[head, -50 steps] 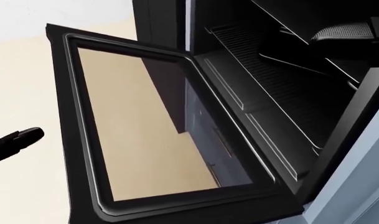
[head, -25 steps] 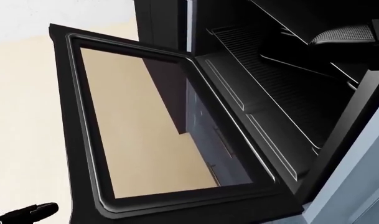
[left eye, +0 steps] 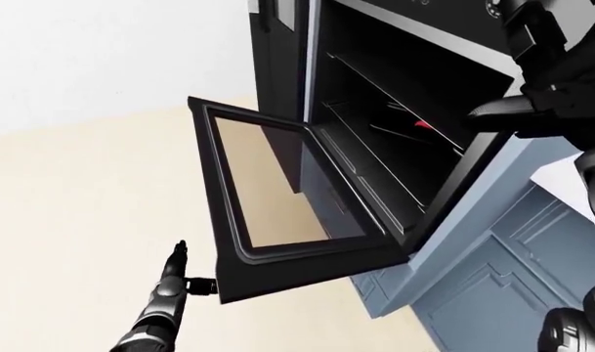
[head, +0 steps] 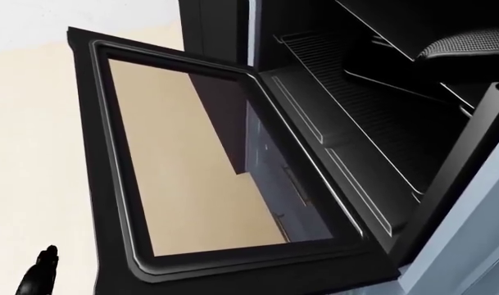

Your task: Close the oven door.

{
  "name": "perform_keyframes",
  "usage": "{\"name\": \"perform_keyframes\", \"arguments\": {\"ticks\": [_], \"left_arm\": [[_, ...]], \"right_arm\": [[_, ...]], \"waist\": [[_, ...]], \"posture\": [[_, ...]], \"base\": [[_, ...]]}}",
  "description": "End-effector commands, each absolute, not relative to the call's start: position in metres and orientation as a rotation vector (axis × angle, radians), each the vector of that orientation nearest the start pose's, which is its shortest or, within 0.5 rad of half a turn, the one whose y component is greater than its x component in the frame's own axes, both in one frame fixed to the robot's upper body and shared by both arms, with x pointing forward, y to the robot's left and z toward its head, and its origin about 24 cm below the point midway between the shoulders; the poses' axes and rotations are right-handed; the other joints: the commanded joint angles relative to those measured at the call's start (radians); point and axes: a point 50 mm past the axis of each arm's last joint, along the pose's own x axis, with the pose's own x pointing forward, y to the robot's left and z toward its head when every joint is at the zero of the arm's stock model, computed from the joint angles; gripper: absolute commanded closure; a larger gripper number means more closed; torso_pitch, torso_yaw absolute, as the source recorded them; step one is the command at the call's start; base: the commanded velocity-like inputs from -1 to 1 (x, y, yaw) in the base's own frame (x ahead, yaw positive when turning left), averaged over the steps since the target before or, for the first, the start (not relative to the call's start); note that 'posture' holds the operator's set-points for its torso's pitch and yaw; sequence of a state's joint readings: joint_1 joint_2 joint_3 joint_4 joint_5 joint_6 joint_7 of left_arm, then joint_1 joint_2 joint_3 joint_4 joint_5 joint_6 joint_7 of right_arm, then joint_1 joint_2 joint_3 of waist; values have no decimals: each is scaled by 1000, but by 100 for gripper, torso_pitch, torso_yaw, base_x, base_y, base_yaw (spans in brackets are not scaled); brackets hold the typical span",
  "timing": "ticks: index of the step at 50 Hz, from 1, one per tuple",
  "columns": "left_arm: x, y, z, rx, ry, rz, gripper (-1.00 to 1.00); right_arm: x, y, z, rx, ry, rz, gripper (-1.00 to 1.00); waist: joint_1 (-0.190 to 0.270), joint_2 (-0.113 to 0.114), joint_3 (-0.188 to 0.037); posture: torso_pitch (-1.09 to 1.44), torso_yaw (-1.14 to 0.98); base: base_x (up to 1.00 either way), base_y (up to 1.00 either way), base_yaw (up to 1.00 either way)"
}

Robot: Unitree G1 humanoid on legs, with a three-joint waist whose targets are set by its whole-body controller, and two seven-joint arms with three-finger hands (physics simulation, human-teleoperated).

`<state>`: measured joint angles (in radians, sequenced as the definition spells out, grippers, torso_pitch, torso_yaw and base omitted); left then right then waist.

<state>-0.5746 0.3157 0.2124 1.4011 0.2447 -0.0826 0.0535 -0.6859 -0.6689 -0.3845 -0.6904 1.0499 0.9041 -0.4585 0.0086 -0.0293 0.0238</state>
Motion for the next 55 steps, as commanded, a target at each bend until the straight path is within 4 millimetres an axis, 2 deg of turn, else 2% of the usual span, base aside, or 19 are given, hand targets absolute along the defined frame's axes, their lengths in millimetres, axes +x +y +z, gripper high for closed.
{"name": "perform_keyframes", "arguments": {"ticks": [1,5,15,26,37,41,46,55], "left_arm": [[297,257,-45,381,664,133,-100],[307,245,-39,379,660,44,-100],[334,227,-15,425,621,-45,-100],[349,204,-2,466,603,-155,-100],[370,163,25,467,463,-335,-100],[372,145,29,458,425,-411,-100],[364,115,22,452,393,-578,-100],[357,72,23,442,323,-744,-100]], "right_arm": [[224,-198,333,68,-537,82,-100],[223,-198,334,71,-539,84,-100],[222,-199,336,78,-543,84,-100],[221,-201,337,80,-549,78,-100],[219,-202,339,81,-555,79,-100],[219,-202,339,83,-555,78,-100],[218,-201,340,83,-559,80,-100],[217,-202,342,86,-564,81,-100]], "waist": [[0,0,-21],[0,-4,-23],[2,-14,-25],[4,-19,-26],[7,-30,-25],[9,-34,-23],[11,-39,-23],[12,-53,-20]], "posture": [[0,0],[0,0],[0,0],[0,0],[0,0],[0,0],[0,0],[0,0]], "base": [[0,0,0],[0,0,0],[0,0,0],[0,0,0],[0,0,0],[0,0,0],[0,0,0],[0,0,0]]}}
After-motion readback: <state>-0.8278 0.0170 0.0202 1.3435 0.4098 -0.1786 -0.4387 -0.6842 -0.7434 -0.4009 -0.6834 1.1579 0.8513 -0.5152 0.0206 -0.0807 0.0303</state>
